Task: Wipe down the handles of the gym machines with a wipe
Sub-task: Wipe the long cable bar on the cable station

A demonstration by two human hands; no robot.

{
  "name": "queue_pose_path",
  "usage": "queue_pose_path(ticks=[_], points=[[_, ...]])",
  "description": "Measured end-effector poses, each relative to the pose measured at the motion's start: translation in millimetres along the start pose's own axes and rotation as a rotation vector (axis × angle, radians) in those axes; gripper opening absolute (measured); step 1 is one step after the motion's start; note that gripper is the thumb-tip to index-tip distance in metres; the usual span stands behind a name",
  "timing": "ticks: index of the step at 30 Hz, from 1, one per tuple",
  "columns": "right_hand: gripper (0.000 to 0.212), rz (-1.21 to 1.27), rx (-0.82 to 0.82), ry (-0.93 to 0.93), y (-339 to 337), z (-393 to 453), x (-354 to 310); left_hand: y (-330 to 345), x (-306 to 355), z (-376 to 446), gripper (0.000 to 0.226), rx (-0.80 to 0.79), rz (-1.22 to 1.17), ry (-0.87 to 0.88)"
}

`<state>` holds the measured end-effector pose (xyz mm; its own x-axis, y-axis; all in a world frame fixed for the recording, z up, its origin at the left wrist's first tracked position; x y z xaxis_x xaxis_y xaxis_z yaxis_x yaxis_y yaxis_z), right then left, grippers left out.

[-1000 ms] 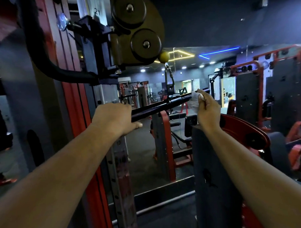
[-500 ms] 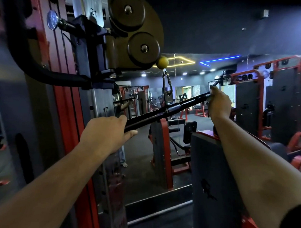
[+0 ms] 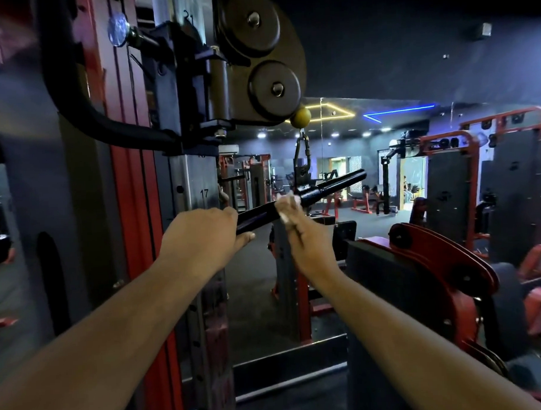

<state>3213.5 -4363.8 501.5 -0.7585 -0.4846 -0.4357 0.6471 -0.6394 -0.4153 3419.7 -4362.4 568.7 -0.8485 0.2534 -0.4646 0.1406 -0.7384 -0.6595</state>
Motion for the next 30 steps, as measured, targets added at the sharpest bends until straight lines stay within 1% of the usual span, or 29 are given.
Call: queue_pose_path(ticks=[1, 2, 4, 5, 6, 7, 8, 9, 10, 12, 14, 16, 17, 20, 23, 27, 29, 30], points=[[0.038, -0.006, -0.007, -0.046, -2, 0, -2, 0, 0, 0, 0.054, -0.004, -0.003, -0.004], [0.041, 0.012, 0.053, -0.037, -9, 4, 2, 1, 1, 1, 0.054, -0.007, -0.007, -0.004], [0.045, 0.032, 0.274, 0.052, -29, 18, 17, 2, 1, 1, 0.055, -0.001, -0.014, -0.005], [0.043, 0.018, 0.358, 0.097, -41, 26, 24, 3, 0, 0, 0.056, 0.000, -0.024, -0.009], [0.041, -0.018, 0.380, 0.129, -49, 32, 32, 4, 0, 0, 0.057, -0.006, -0.042, -0.013], [0.040, -0.078, 0.331, 0.156, -52, 38, 37, 4, 1, 0, 0.057, -0.014, -0.068, -0.014], [0.039, -0.132, 0.236, 0.179, -50, 41, 36, 5, 2, 0, 0.057, -0.022, -0.100, -0.014], [0.039, -0.156, 0.146, 0.194, -43, 41, 32, 5, 3, 0, 0.058, -0.028, -0.129, -0.014], [0.039, -0.148, 0.097, 0.191, -32, 38, 25, 5, 5, 0, 0.058, -0.027, -0.150, -0.012], [0.038, -0.116, 0.071, 0.138, -6, 28, 4, 6, 8, 0, 0.056, -0.018, -0.179, -0.012], [0.036, -0.093, 0.038, 0.021, 14, 16, -22, 7, 7, -2, 0.056, -0.017, -0.189, -0.021], [0.031, 0.010, 0.018, -0.102, 19, 6, -39, 7, 4, -5, 0.058, -0.016, -0.175, -0.038], [0.030, 0.063, 0.007, -0.107, 16, 4, -44, 7, 1, -7, 0.059, -0.018, -0.169, -0.047], [0.029, 0.172, 0.032, -0.006, -1, 8, -46, 2, -8, -11, 0.065, -0.047, -0.170, -0.055], [0.026, 0.286, 0.108, -0.005, -13, 19, -60, -8, -13, -13, 0.072, -0.042, -0.197, -0.044], [0.029, 0.368, 0.164, -0.048, -19, 37, -90, -26, -33, -21, 0.080, 0.058, -0.283, -0.025], [0.031, 0.373, 0.205, -0.085, -15, 48, -106, -39, -60, -26, 0.074, 0.131, -0.333, -0.024], [0.031, 0.366, 0.213, -0.106, -12, 55, -117, -46, -78, -28, 0.066, 0.181, -0.350, -0.028]])
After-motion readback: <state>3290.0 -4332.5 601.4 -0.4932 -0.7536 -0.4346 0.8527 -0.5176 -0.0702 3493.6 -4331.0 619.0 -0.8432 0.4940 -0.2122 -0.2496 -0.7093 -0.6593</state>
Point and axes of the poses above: each hand's wrist, its own z-axis towards the middle knuckle, its own y-axis out of the palm, x = y × z, the point moved 1 cm from there along z, towards the middle knuckle, and after that the axes turned 6 degrees about -x, right-handed, at the moved point
